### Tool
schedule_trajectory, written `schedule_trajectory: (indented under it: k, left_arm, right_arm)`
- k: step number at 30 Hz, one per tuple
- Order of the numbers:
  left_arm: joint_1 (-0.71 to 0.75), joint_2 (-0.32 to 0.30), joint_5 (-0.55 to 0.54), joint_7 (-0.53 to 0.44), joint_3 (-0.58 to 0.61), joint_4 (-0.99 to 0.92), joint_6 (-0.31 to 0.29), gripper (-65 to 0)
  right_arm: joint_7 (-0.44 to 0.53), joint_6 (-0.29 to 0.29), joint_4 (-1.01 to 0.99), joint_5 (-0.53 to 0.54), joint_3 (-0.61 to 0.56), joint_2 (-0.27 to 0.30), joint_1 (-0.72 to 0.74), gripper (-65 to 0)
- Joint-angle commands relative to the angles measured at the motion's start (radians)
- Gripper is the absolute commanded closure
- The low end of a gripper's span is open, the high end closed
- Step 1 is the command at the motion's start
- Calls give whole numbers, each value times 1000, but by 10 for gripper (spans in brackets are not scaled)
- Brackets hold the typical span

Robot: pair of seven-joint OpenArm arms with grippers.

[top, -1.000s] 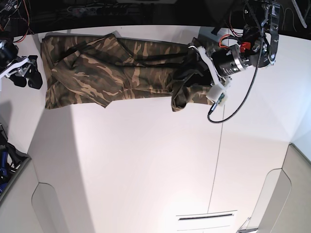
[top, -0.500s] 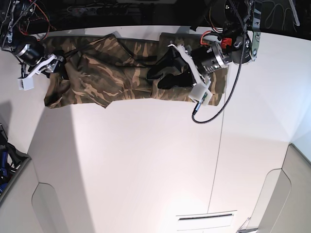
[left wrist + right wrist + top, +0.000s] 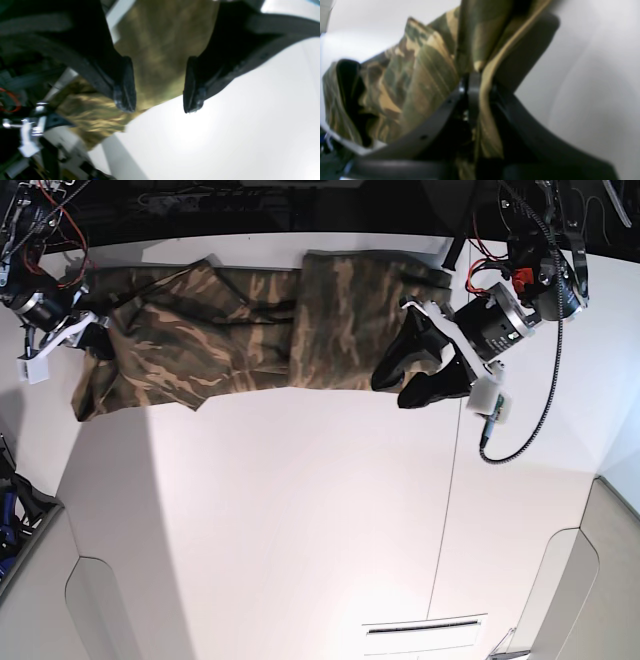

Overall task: Fold the T-shirt properly
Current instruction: 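Carry the strip end with the left gripper toward the right gripper, then fold the strip end over with the right gripper onto the stack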

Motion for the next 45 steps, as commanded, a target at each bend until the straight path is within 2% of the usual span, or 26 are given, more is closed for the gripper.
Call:
schedule_trajectory:
  k: [1,7,9,12,15,20,24,27,29,32,34,36,37,41,45]
  left_arm:
    - [-3,-15,-20,-4,-18,12,-12,-329]
    - [26,-63,-17,13,-72,-59,-12,-329]
    - [38,-72,-18,13,-71,-92,-12,-329]
    - [47,-71,-23,12,-69,-143,-12,-329]
    - [47,-71,-31,12,-55,-186,-12,-329]
    - [48,-72,-33,8,-10,-237,-12,-329]
    - [48,-71,-33,4,3,-257,-12,-329]
    - [47,-72,-37,3,2,-257,-12,-329]
    - [47,-72,-37,3,3,-257,-12,-329]
    - [45,-73,-37,3,2,-257,-12,-329]
    - [45,-75,-47,3,-1,-257,-12,-329]
    - [45,-84,-68,6,-13,-256,-12,-329]
    - [45,-87,-85,6,-25,-254,-12,-329]
    - [45,-97,-222,55,-120,-213,-12,-329]
    - [46,-97,-349,132,-194,-113,-12,-316]
  right_arm:
    - [18,4,19,34,33,42,18,0]
    - [-24,5,59,98,93,153,63,0]
    - [-64,6,95,137,93,166,74,0]
    - [-96,23,179,195,89,152,76,0]
    - [-108,23,279,213,77,100,72,0]
    - [-109,23,471,207,-25,-43,18,0]
    - [-90,19,593,130,-183,-173,-44,0]
    - [-53,7,597,15,-310,-249,-85,0]
    - [-44,-1,575,-29,-390,-275,-108,0]
    - [-10,-1,523,-80,-496,-281,-124,-2]
    - [8,-1,499,-107,-547,-281,-124,-179]
    - [17,0,497,-105,-579,-281,-124,-304]
    - [17,0,499,-92,-589,-281,-121,-328]
    - [16,11,522,4,-600,-281,-121,-328]
    - [38,11,579,-38,-584,-281,-105,-327]
